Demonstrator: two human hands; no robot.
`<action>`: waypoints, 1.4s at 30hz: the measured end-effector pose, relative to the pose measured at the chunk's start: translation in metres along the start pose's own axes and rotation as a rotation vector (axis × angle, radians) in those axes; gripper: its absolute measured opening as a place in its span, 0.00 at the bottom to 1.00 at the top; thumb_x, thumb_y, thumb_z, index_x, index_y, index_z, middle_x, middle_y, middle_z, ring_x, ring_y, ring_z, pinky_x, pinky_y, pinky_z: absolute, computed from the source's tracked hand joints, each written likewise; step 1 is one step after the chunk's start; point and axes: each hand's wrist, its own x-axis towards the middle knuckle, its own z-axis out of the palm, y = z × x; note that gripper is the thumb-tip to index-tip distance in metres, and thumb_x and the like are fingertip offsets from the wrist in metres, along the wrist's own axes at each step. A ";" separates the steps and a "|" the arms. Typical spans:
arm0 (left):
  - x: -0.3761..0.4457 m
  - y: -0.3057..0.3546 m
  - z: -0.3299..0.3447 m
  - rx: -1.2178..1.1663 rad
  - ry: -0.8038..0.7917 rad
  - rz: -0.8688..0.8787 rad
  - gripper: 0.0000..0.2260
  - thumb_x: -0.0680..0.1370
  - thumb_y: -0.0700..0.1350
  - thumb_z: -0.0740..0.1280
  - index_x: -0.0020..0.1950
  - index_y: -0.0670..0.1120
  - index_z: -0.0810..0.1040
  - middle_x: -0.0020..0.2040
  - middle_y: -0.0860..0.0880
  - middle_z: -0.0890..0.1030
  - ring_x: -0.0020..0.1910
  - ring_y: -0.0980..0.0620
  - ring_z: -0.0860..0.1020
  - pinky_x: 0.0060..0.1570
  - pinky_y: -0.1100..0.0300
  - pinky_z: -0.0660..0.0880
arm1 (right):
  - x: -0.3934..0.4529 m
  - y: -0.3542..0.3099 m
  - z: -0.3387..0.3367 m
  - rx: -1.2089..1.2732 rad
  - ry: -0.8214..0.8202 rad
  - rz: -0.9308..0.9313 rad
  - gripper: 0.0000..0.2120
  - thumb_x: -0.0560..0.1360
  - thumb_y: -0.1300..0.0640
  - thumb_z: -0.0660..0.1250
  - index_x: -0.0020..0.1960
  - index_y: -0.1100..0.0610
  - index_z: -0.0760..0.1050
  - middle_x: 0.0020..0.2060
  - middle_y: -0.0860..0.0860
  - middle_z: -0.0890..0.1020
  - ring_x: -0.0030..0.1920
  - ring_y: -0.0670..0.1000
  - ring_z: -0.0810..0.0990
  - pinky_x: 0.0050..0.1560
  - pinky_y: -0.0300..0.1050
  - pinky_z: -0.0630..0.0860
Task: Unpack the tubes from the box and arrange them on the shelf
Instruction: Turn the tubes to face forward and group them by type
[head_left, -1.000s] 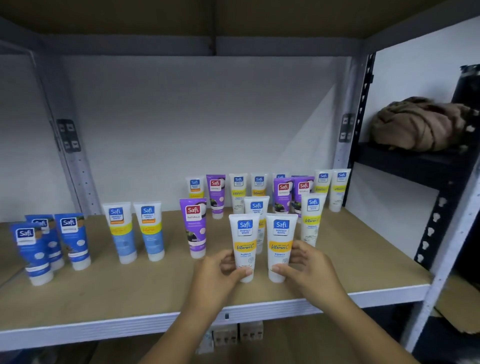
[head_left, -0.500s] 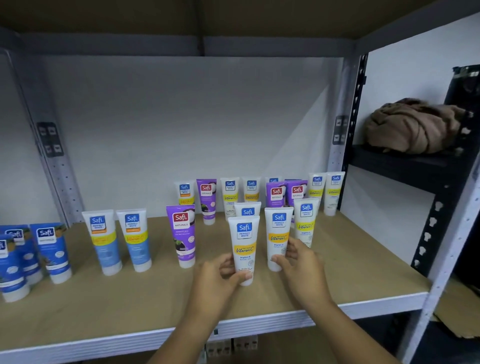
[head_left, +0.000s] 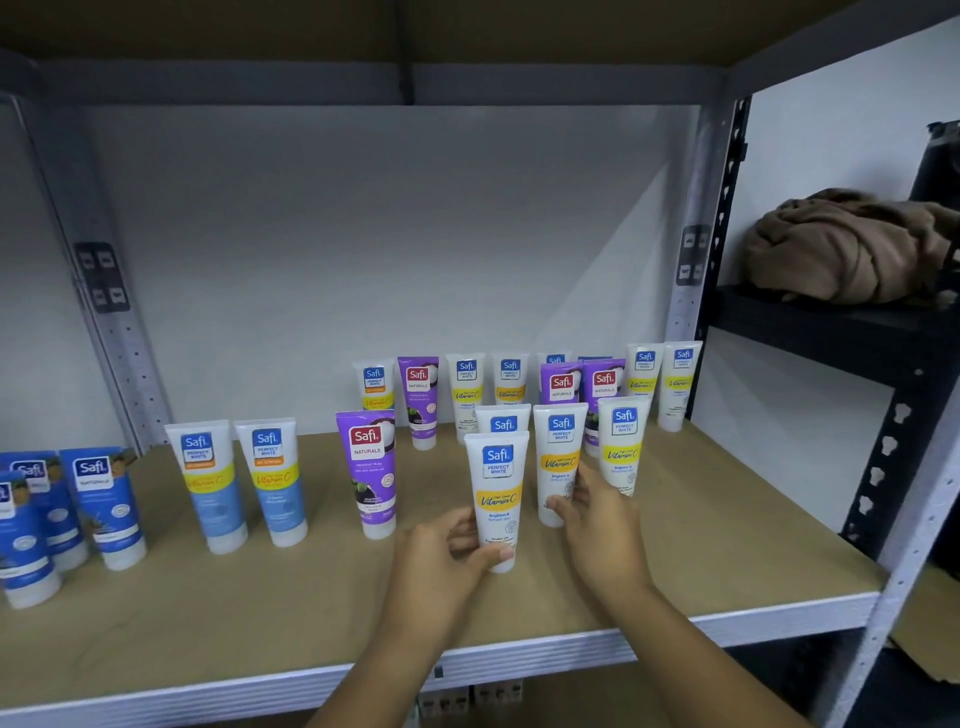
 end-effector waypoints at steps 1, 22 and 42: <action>0.000 0.000 0.000 0.000 0.001 -0.001 0.17 0.69 0.39 0.78 0.56 0.50 0.83 0.44 0.62 0.84 0.43 0.67 0.82 0.42 0.77 0.73 | 0.001 0.000 0.001 -0.001 0.000 0.001 0.20 0.75 0.61 0.71 0.66 0.53 0.75 0.54 0.46 0.84 0.55 0.45 0.81 0.58 0.41 0.76; -0.002 -0.003 -0.001 -0.035 -0.031 -0.023 0.19 0.68 0.35 0.78 0.57 0.44 0.83 0.47 0.53 0.87 0.45 0.61 0.84 0.44 0.73 0.76 | -0.060 -0.003 -0.039 -0.301 -0.256 -0.303 0.23 0.74 0.35 0.64 0.60 0.49 0.80 0.54 0.41 0.84 0.54 0.42 0.81 0.59 0.31 0.73; 0.008 0.002 0.013 -0.020 0.000 -0.033 0.16 0.67 0.35 0.79 0.53 0.42 0.82 0.44 0.51 0.87 0.42 0.60 0.84 0.40 0.73 0.76 | -0.063 0.006 -0.049 -0.385 -0.519 -0.433 0.31 0.74 0.33 0.63 0.71 0.48 0.71 0.71 0.42 0.70 0.72 0.35 0.62 0.75 0.31 0.51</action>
